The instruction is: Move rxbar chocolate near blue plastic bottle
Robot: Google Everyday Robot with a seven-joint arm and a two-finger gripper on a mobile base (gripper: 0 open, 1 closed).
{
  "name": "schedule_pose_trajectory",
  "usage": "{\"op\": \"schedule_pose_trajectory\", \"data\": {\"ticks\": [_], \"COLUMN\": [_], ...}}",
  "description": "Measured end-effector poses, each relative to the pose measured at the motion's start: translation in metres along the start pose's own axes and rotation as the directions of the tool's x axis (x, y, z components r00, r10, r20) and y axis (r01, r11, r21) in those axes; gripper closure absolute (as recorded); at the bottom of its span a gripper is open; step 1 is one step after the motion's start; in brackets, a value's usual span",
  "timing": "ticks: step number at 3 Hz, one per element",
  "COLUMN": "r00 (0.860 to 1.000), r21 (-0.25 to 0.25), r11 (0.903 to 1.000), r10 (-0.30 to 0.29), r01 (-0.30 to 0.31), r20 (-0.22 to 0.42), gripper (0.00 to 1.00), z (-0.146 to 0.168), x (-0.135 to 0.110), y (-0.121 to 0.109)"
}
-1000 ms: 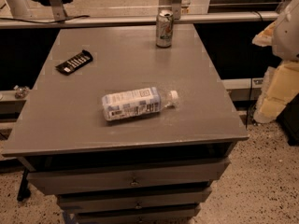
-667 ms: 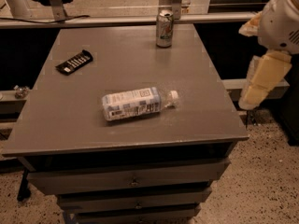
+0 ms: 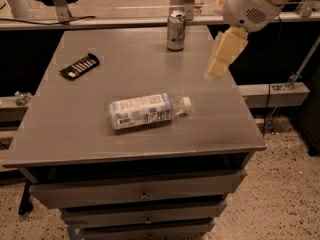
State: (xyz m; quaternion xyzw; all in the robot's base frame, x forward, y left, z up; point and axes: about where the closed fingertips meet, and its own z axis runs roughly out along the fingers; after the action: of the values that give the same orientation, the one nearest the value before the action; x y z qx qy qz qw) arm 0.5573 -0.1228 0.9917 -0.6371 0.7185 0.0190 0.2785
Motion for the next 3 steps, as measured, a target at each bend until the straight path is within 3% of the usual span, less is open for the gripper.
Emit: {"op": "schedule_pose_trajectory", "data": {"ticks": [1,2,3], "r00": [0.996,0.969,0.969], "r21": [-0.003,-0.043,-0.044], "r11": [0.9995,0.9894,0.9895], "r10": [0.031,0.144,0.144], "r01": [-0.031,-0.138,-0.138], "r20": [0.083,0.199,0.199], "gripper": [0.00,0.00,0.00], "z": [0.039,0.083,0.083], "x": [-0.035,-0.078,-0.078], "y": [-0.024,-0.036,-0.036]}}
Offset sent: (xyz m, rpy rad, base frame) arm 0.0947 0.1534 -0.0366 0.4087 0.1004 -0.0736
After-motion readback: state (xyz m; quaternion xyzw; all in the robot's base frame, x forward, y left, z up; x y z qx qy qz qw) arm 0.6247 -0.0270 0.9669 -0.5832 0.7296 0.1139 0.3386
